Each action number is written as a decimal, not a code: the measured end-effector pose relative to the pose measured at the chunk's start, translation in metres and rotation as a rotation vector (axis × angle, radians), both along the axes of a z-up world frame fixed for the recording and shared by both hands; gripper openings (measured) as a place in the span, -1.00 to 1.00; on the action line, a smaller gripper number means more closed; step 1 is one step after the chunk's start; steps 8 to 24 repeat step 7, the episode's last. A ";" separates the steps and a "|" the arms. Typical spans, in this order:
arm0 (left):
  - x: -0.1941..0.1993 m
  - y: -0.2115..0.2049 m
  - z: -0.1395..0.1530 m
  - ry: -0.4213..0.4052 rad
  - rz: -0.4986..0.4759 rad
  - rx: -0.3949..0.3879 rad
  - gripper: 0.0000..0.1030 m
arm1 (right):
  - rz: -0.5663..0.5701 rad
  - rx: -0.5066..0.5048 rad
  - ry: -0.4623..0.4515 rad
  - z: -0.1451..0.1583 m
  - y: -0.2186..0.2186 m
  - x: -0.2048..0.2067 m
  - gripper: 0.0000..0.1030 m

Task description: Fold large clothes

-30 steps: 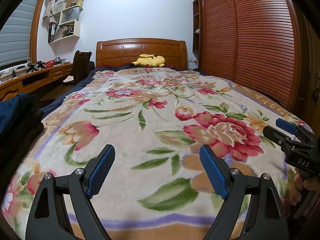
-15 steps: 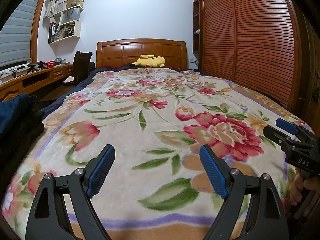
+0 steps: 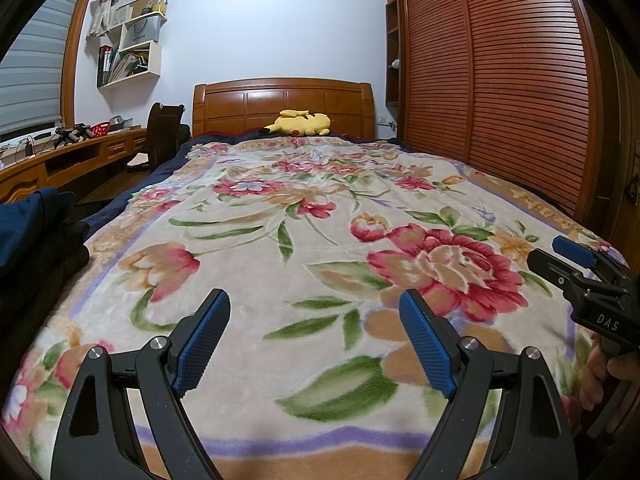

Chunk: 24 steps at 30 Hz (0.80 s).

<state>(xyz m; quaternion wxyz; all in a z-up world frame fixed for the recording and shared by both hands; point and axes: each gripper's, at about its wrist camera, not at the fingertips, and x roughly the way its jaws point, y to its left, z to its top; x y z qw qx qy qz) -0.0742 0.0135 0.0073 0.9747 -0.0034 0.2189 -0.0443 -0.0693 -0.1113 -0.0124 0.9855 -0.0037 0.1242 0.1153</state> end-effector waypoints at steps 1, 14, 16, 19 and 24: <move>0.000 0.000 0.000 0.000 0.000 0.000 0.69 | 0.000 0.001 0.000 0.000 0.000 0.000 0.61; 0.001 0.001 0.000 0.000 0.001 -0.001 0.69 | -0.002 0.001 -0.001 0.000 0.000 0.001 0.61; 0.001 0.001 0.000 0.000 0.001 -0.001 0.69 | -0.002 0.001 -0.001 0.000 0.000 0.001 0.61; 0.001 0.001 0.000 0.000 0.001 -0.001 0.69 | -0.002 0.001 -0.001 0.000 0.000 0.001 0.61; 0.001 0.001 0.000 0.000 0.001 -0.001 0.69 | -0.002 0.001 -0.001 0.000 0.000 0.001 0.61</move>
